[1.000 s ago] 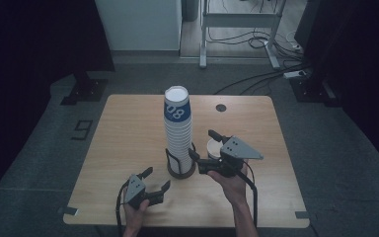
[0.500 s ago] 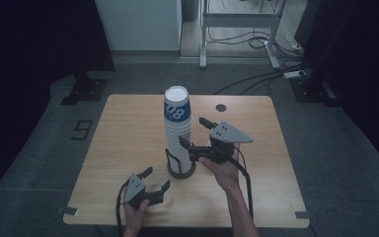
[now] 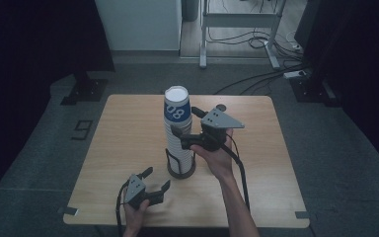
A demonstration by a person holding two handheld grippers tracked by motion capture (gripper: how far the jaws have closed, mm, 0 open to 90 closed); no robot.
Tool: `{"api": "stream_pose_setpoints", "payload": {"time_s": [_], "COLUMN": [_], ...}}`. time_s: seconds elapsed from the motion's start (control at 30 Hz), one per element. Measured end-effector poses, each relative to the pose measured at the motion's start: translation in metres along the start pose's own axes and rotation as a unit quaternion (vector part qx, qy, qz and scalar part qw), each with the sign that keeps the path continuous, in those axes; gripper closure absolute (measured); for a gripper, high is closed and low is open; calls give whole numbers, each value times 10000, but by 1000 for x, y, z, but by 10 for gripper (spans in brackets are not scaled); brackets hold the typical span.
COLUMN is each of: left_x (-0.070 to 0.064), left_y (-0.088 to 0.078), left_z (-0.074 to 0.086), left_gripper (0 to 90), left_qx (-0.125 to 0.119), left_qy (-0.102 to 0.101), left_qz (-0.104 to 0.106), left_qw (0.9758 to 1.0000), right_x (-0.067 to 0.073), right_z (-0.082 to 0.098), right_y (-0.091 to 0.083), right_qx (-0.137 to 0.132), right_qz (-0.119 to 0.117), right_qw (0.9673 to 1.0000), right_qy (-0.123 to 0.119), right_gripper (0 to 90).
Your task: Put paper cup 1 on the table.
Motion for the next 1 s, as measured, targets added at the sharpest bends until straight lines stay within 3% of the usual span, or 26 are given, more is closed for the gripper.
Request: {"api": "stream_pose_setpoints", "payload": {"time_s": [0.43, 1.0], "left_x": [0, 0], "left_y": [0, -1], "left_z": [0, 0], "left_gripper": [150, 150], "left_qx": [0, -15], "left_qy": [-9, -32], "left_qz": [14, 28], "left_qw": [10000, 10000], "right_x": [-4, -2], "right_z": [-11, -13], "right_y": [19, 32], "right_qx": [126, 179], "right_qz": [154, 148], "right_qw": [9998, 9997], "right_qy": [-67, -82], "right_gripper": [127, 167]}}
Point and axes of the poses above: each handheld gripper's, and its own axes: y roughly forward along the jaws, z roughly out of its underside, x roughly to its left, the point moved 2 cm from there along y, roughly forward along the jaws, and after that the axes turned 8 degrees about x, right-handed, at the moved point
